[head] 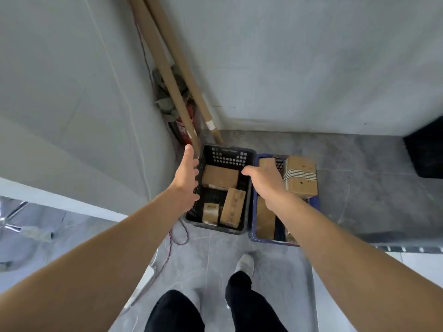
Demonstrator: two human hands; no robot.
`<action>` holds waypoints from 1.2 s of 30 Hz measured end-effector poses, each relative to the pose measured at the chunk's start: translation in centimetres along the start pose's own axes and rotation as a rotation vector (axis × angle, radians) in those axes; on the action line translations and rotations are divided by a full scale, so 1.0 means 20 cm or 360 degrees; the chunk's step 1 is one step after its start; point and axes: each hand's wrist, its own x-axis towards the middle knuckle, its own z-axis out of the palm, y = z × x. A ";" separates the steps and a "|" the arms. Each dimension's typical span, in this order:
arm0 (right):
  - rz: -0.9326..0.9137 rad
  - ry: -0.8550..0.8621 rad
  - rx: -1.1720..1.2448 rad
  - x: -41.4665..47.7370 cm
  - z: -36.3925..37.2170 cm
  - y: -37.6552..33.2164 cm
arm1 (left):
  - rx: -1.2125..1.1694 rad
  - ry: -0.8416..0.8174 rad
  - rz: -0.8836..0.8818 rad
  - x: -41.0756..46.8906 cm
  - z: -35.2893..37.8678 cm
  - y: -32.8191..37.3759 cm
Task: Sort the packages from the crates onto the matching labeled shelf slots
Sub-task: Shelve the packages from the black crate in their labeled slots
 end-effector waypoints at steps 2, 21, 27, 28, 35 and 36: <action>0.0076 -0.0036 -0.0002 0.09 0.01 0.01 | -0.0002 0.0004 -0.0051 0.10 0.02 -0.01; 0.0475 -0.0257 -0.0078 1.11 0.71 0.91 | 0.0235 0.0097 -0.0537 1.42 -0.17 -0.74; 0.0551 -0.0321 -0.0238 1.42 1.00 1.22 | 0.0308 0.0169 -0.0642 1.86 -0.27 -1.05; 0.0568 -0.0341 -0.0234 1.46 1.04 1.27 | 0.0310 0.0180 -0.0668 1.93 -0.28 -1.10; 0.0638 -0.0398 -0.0157 1.70 1.26 1.51 | 0.0287 0.0181 -0.0767 2.29 -0.30 -1.36; 0.0638 -0.0400 -0.0164 1.72 1.29 1.53 | 0.0314 0.0198 -0.0756 2.32 -0.31 -1.39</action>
